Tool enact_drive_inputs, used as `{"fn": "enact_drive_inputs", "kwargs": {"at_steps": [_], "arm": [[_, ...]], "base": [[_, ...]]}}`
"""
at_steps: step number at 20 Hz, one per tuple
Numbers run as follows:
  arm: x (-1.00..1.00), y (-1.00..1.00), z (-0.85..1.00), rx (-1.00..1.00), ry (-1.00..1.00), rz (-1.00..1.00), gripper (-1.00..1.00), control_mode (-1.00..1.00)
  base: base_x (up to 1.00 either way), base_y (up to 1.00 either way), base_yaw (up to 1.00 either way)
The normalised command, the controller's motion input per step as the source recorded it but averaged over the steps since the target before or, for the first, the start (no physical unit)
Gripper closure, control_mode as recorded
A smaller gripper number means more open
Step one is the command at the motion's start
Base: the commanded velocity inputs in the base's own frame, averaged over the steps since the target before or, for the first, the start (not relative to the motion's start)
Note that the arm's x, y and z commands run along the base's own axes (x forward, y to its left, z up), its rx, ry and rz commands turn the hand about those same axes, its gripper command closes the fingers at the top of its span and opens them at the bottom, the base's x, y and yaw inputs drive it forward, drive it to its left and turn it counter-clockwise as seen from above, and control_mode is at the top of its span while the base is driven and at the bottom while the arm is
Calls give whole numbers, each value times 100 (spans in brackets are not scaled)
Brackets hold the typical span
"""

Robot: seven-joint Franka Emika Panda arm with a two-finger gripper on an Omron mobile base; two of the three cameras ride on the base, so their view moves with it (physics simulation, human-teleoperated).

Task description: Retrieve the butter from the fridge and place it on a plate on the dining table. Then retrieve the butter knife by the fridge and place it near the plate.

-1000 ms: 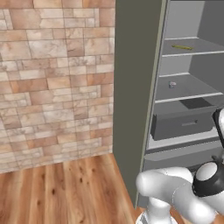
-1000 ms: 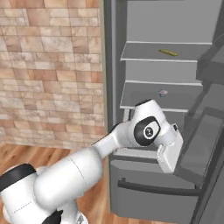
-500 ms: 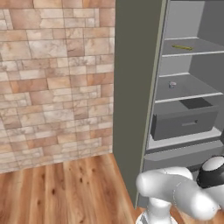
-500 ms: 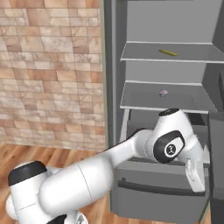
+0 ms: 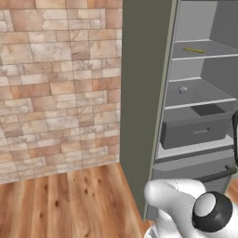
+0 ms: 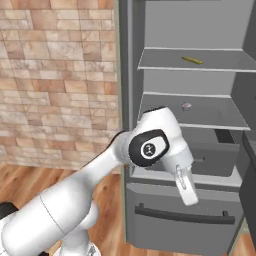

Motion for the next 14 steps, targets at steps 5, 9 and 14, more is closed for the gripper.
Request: {"fn": "enact_drive_inputs", "kwargs": {"at_steps": [5,9,14], "arm": [[21,100,20,9,-11,42,-100,-100],[45,91,72,18,0,33,-100,-100],[41,31,86,22,0,39,-100,-100]], "base": [[0,0,0],[0,0,0],[0,0,0]]}}
